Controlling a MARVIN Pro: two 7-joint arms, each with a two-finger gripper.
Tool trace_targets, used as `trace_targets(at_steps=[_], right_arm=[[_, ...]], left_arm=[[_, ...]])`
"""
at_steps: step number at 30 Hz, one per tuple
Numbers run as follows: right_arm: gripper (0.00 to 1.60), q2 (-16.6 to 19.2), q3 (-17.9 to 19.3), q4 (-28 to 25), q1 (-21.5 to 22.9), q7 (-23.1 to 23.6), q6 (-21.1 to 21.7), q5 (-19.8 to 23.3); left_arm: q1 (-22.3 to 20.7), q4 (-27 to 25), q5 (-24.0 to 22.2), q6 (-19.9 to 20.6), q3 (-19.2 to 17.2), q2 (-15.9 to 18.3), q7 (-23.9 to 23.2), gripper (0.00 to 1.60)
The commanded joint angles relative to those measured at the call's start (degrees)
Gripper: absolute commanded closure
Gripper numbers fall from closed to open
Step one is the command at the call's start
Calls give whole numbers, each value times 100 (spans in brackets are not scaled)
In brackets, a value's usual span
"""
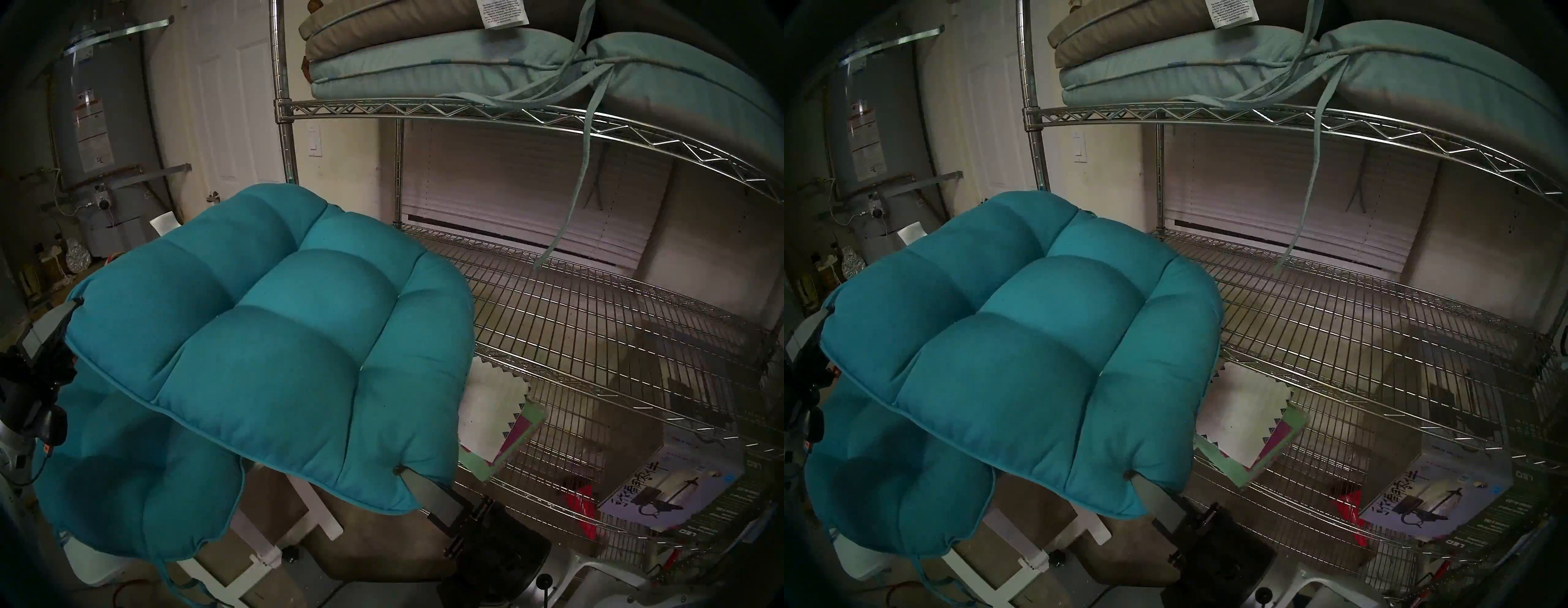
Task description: Take cushion off the shelf
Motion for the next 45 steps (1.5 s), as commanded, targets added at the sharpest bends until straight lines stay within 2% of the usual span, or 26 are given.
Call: trace_targets(at_steps=[1, 13, 22, 33, 45], right_arm=[[160, 129, 122, -205, -101, -200, 88, 31], [160, 373, 308, -205, -337, -320, 126, 127], [160, 406, 350, -205, -374, -454, 138, 142], [160, 296, 283, -205, -200, -489, 18, 130], [160, 82, 109, -205, 181, -353, -308, 108]], left_arm=[[120, -236, -272, 15, -236, -119, 406, 160], [330, -475, -318, 15, -332, -346, 370, 160], [369, -514, -429, 15, -545, -439, 345, 160], [229, 62, -655, 15, -970, -347, 202, 160], [123, 475, -695, 15, -1160, -146, 183, 160]])
